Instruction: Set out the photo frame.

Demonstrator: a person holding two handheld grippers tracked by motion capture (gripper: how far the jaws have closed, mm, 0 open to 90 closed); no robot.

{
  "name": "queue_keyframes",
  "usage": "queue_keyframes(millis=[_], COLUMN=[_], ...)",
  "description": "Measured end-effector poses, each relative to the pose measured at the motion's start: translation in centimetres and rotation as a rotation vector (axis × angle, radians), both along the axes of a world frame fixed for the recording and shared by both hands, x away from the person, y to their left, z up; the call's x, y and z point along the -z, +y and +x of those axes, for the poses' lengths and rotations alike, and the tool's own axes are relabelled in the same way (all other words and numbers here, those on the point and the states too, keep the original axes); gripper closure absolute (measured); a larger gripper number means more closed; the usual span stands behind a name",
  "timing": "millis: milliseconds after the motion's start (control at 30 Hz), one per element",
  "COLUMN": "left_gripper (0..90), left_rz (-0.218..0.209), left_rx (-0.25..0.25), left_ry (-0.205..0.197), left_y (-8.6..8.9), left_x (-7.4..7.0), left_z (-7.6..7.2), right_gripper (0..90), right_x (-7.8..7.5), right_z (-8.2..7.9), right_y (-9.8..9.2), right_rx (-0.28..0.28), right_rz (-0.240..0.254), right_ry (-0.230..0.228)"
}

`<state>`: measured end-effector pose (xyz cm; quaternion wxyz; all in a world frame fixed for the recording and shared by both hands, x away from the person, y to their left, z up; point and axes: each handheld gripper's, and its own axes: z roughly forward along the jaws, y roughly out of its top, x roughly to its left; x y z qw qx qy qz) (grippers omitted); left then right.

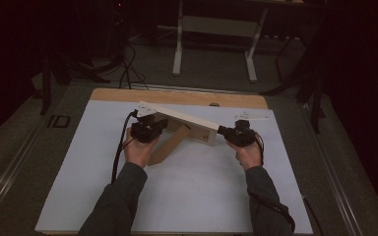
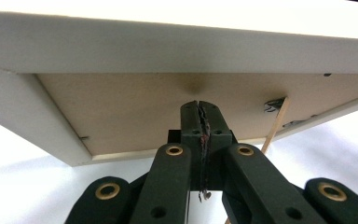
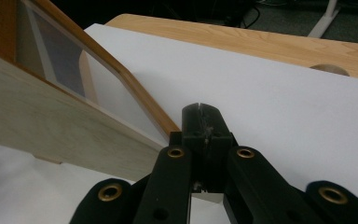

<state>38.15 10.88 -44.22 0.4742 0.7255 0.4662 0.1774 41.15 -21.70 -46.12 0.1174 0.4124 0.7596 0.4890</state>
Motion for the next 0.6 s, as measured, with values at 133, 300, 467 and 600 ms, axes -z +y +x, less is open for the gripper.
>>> queue_keyframes(millis=[133, 300, 467, 600], left_gripper=[90.0, 90.0, 90.0, 90.0], left_rz=[0.004, 0.006, 0.011, 0.012], left_rx=[0.005, 0.006, 0.011, 0.016], left_ry=[-0.001, -0.004, -0.005, -0.006], left_y=[-0.22, -0.37, -0.55, -0.66], left_x=[-0.06, -0.15, -0.22, -0.26], left_z=[0.03, -0.01, -0.01, -0.03], right_gripper=[89.8, 89.8, 89.8, 89.9], right_x=[-0.05, -0.05, -0.04, -0.08], right_z=[0.00, 0.04, 0.03, 0.03], right_y=[0.03, 0.23, 0.30, 0.28], right_rx=[-0.006, -0.020, -0.027, -0.029], right_rz=[0.001, 0.001, -0.001, -0.002], right_ry=[0.003, 0.007, 0.006, 0.009])
